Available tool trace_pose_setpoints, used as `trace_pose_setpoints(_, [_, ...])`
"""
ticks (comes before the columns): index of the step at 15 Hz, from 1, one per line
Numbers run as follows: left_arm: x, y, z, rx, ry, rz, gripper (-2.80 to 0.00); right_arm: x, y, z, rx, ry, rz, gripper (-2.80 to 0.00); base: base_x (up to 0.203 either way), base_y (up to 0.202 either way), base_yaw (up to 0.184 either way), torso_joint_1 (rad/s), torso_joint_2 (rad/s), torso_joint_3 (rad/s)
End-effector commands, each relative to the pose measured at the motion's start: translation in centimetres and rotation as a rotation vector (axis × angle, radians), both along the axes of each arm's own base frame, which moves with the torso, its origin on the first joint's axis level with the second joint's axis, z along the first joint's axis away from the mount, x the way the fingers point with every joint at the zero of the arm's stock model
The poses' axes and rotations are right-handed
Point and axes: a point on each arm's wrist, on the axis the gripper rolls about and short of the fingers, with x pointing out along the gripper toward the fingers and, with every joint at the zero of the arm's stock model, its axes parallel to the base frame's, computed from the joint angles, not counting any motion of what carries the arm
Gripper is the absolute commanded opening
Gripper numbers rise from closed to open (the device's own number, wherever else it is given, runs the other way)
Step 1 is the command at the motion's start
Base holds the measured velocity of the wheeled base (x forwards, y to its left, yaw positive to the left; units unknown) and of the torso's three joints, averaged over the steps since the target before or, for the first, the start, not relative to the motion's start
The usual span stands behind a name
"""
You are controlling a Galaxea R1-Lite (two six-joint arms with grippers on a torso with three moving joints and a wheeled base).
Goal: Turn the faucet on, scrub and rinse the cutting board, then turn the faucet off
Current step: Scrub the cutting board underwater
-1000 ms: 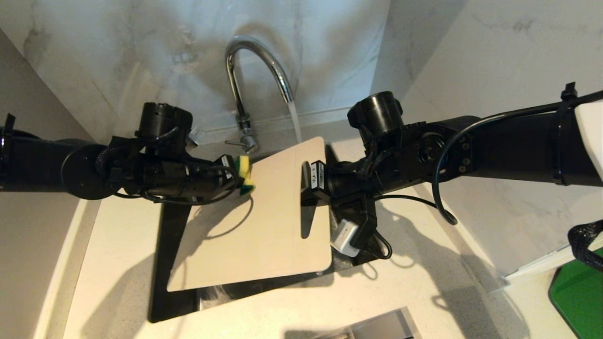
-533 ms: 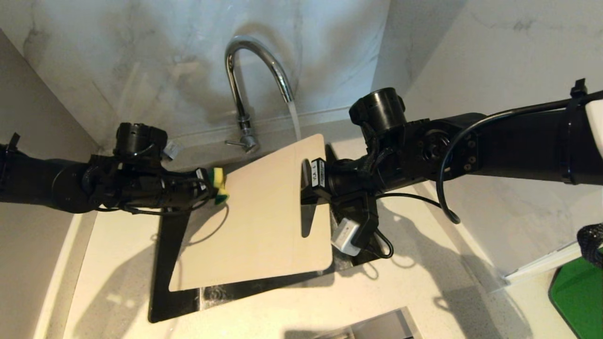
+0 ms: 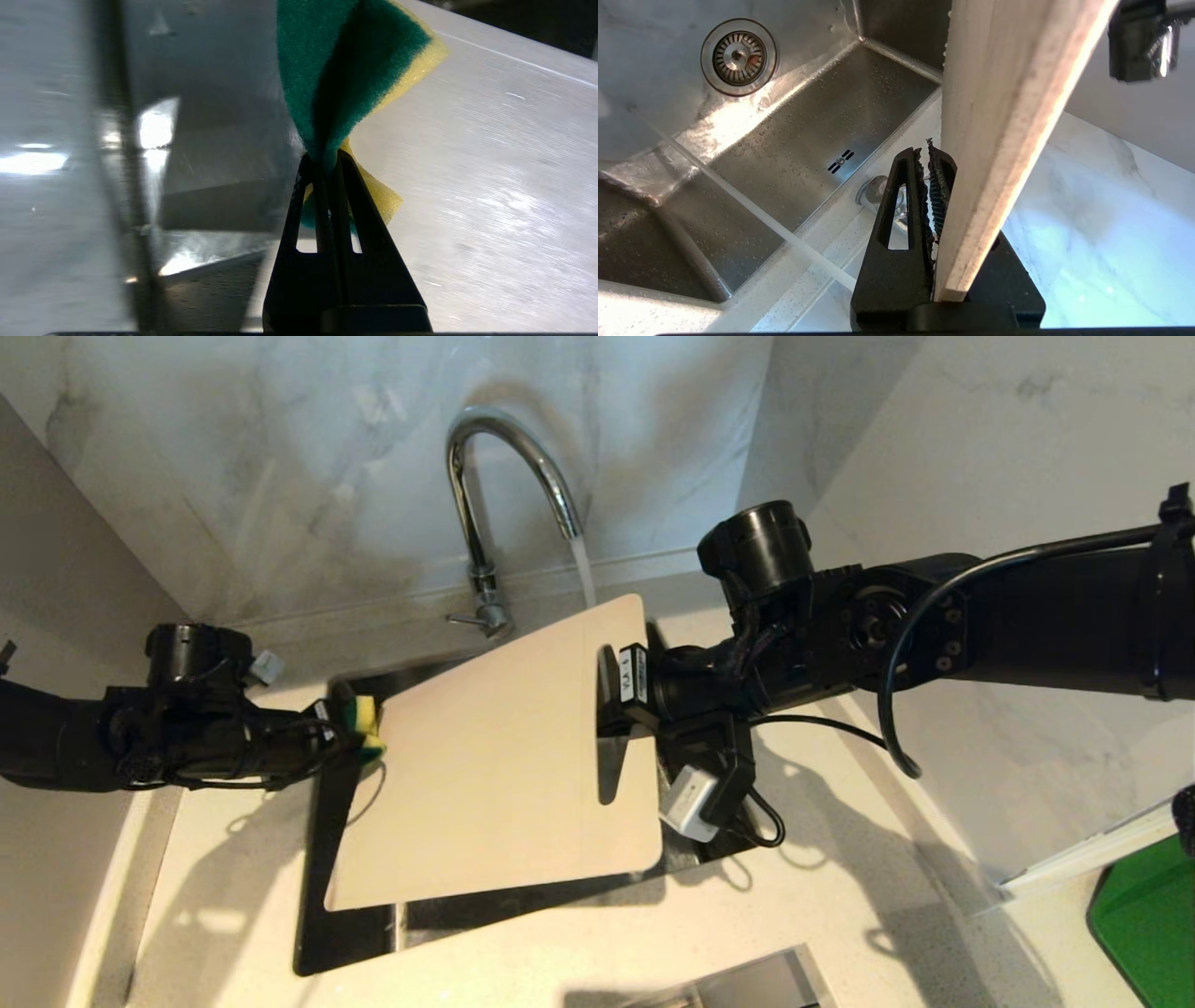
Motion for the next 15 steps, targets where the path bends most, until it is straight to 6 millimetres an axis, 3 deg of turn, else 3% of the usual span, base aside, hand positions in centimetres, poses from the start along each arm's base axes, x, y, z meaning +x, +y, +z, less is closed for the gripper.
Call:
trace_pose_setpoints(1, [0.1, 1.2, 0.5, -0.006, -0.018, 0.028, -2.80, -0.1, 0.0, 0.0, -0.005, -0.010, 0.009, -2.80, 0.000, 0.000, 0.000, 0.000, 0.00, 0.000])
trace_pose_setpoints(3, [-0.3, 0.7, 3.1, -0.021, -0.085, 0.019, -2.80, 0.0, 0.0, 0.0, -0.004, -0.011, 0.009, -2.80, 0.000, 0.000, 0.000, 0.000, 0.00, 0.000])
trace_pose_setpoints(5, [-1.8, -1.2, 7.3, -0.056, -0.169, -0.027, -2.80, 0.0, 0.0, -0.1, -0.005, -0.008, 0.008, -2.80, 0.000, 0.000, 0.000, 0.000, 0.00, 0.000])
trace_pose_setpoints(7, [-4.2, -4.6, 12.0, -0.106, -0.227, -0.122, -2.80, 0.0, 0.0, -0.1, -0.005, -0.007, 0.008, -2.80, 0.000, 0.000, 0.000, 0.000, 0.00, 0.000])
trace_pose_setpoints(9, [-6.3, -8.6, 15.0, -0.157, -0.239, -0.238, -2.80, 0.0, 0.0, 0.0, -0.003, -0.009, 0.008, -2.80, 0.000, 0.000, 0.000, 0.000, 0.00, 0.000])
trace_pose_setpoints(11, [-7.1, -12.4, 15.8, -0.196, -0.213, -0.335, -2.80, -0.4, 0.6, 0.2, 0.006, 0.000, 0.015, -2.80, 0.000, 0.000, 0.000, 0.000, 0.00, 0.000])
trace_pose_setpoints(13, [-6.3, -15.1, 14.4, -0.219, -0.147, -0.361, -2.80, -0.9, 1.4, 0.3, 0.008, 0.001, 0.038, -2.80, 0.000, 0.000, 0.000, 0.000, 0.00, 0.000])
trace_pose_setpoints(15, [-5.6, -16.2, 13.1, -0.225, -0.099, -0.361, -2.80, -1.0, 1.6, 0.3, 0.009, 0.002, 0.042, -2.80, 0.000, 0.000, 0.000, 0.000, 0.00, 0.000])
